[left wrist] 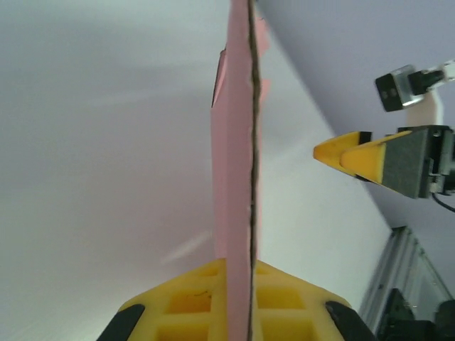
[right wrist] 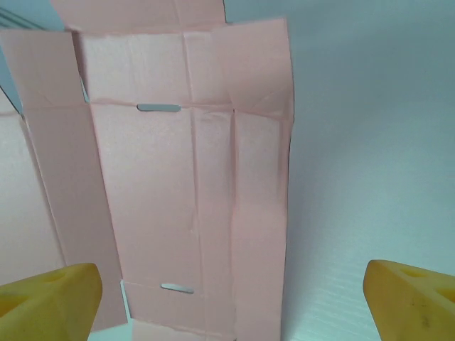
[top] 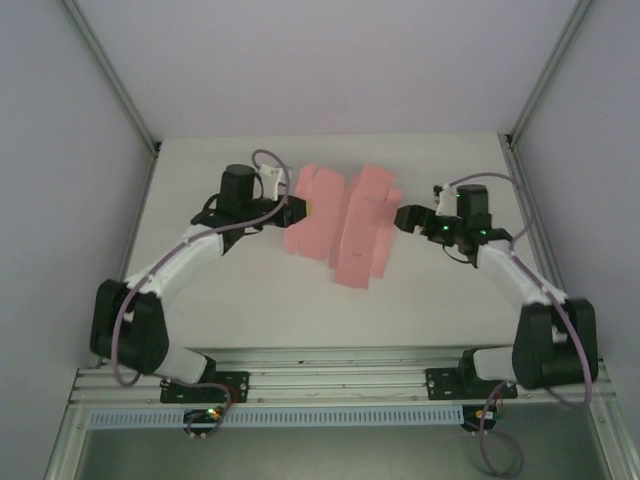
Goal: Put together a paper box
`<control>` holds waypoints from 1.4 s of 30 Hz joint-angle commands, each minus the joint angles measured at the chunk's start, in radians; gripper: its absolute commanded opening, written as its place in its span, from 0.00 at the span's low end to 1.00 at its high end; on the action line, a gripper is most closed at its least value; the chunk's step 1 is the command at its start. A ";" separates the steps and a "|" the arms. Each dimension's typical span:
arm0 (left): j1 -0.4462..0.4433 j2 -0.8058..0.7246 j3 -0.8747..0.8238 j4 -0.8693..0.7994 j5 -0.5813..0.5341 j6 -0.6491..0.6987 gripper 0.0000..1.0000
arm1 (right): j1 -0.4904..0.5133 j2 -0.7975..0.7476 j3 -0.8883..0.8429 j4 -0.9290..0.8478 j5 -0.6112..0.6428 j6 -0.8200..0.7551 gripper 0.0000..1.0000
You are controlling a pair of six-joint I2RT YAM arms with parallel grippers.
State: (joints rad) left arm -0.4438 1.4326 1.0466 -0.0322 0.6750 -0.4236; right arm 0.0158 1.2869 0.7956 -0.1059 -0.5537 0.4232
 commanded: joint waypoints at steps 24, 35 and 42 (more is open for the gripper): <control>-0.003 -0.319 -0.094 0.694 0.339 -0.320 0.00 | -0.128 -0.288 -0.071 0.490 -0.568 0.169 0.33; 0.001 -0.346 -0.107 0.370 0.072 -0.145 0.25 | -0.126 -0.347 -0.051 0.330 -0.530 0.071 0.00; 0.002 -0.406 -0.155 -0.128 -0.585 -0.006 1.00 | -0.021 -0.284 0.018 -0.216 -0.243 -0.258 0.00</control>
State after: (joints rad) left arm -0.4446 1.0496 0.9180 0.1085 0.4435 -0.5163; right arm -0.0525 0.9607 0.8024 -0.0528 -0.9459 0.3302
